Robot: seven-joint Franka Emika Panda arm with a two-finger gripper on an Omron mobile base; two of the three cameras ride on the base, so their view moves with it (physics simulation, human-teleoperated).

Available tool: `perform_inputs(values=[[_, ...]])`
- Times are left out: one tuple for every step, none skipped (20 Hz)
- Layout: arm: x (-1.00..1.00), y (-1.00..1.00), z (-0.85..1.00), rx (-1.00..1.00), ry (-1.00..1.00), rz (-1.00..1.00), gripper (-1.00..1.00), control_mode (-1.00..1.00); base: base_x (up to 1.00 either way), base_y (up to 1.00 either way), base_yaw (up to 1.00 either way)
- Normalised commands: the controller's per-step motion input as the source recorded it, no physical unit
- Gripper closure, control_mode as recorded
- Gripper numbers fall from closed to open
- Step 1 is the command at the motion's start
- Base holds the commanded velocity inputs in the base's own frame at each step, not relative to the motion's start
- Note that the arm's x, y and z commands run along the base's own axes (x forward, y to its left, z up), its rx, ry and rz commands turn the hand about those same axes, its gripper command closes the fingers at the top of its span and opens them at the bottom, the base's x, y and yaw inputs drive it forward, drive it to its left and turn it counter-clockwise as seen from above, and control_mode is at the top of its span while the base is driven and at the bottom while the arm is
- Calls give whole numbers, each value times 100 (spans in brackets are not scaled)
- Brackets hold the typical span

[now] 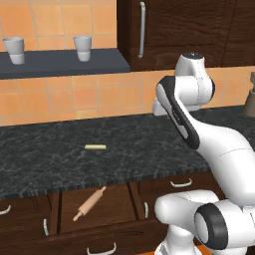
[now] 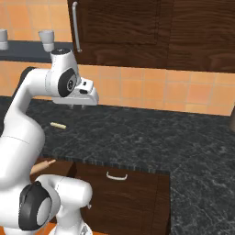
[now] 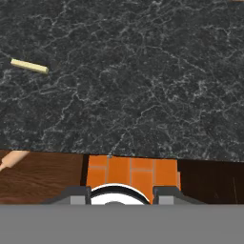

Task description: Pick the rolling pin from the drawer and place it on the counter.

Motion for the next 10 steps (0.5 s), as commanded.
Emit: perform_inputs(values=[[0, 0, 0, 0, 0, 0, -100, 100, 0, 0, 0], [0, 0, 0, 0, 0, 0, -100, 100, 0, 0, 0], [0, 0, 0, 0, 0, 0, -100, 100, 0, 0, 0], [0, 0, 0, 0, 0, 0, -100, 100, 0, 0, 0], [0, 0, 0, 0, 0, 0, -100, 100, 0, -9, 0], [0, 0, 0, 0, 0, 0, -100, 100, 0, -43, 0], [0, 0, 0, 0, 0, 0, -100, 100, 0, -59, 0], [0, 0, 0, 0, 0, 0, -100, 100, 0, -71, 0], [0, 0, 0, 0, 0, 0, -100, 100, 0, -80, 0], [0, 0, 0, 0, 0, 0, -100, 100, 0, -73, 0]])
